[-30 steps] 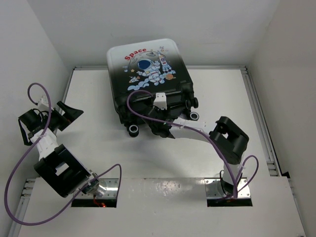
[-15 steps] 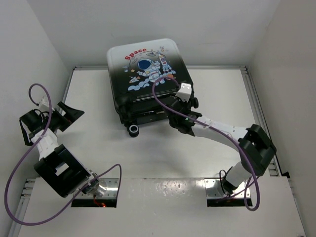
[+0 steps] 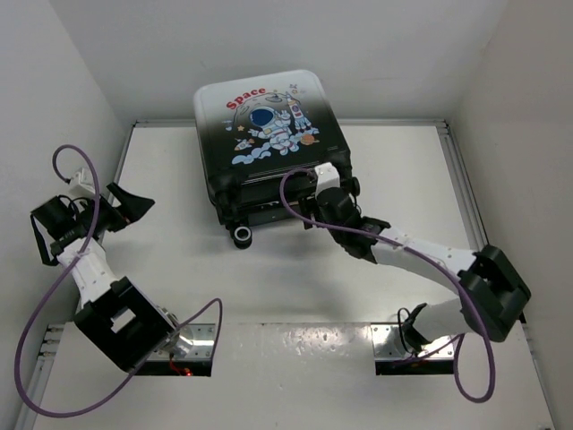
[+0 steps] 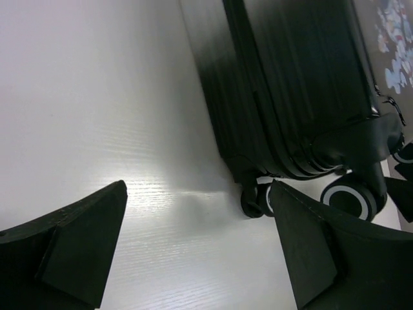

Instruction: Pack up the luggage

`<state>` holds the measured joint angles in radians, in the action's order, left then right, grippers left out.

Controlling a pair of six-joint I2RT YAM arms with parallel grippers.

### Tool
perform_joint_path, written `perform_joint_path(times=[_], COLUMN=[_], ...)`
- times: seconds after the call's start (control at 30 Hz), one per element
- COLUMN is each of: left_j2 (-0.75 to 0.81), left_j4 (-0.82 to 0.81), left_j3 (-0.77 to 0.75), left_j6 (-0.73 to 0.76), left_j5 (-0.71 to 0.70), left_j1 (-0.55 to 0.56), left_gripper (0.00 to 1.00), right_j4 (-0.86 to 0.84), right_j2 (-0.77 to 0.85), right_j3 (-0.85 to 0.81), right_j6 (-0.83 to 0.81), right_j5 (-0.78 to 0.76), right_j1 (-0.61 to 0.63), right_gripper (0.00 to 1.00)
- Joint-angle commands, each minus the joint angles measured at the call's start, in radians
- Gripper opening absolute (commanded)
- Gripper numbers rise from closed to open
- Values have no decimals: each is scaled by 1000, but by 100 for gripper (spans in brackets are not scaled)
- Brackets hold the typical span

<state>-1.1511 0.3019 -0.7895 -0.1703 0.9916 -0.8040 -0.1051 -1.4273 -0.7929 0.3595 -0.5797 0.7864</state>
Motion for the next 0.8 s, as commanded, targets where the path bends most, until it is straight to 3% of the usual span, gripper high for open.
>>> perform_joint_path(times=[0.0,0.2,0.33,0.5,0.77], left_j2=[36,70,93,83,93], left_j4=[77,256,266,266,266], left_j3=[-85,-152,-162,-171,-171], left_j6=[176,388,399,390,390], left_j5=[76,76,76,65,33], left_j1=[6,25,43,66,97], left_gripper=[97,94,93,93,92], right_j4=[-68,94,137,113,-76], right_j2=[109,195,169,96,5], right_j3=[9,23,11,-17,6], right_j6=[-269,-621,-900,-1042,-1156], right_j5=[317,735,989,1067,1038], right_j1=[-35,-186,-259,-245,-156], right_gripper=[78,69,53,46,49])
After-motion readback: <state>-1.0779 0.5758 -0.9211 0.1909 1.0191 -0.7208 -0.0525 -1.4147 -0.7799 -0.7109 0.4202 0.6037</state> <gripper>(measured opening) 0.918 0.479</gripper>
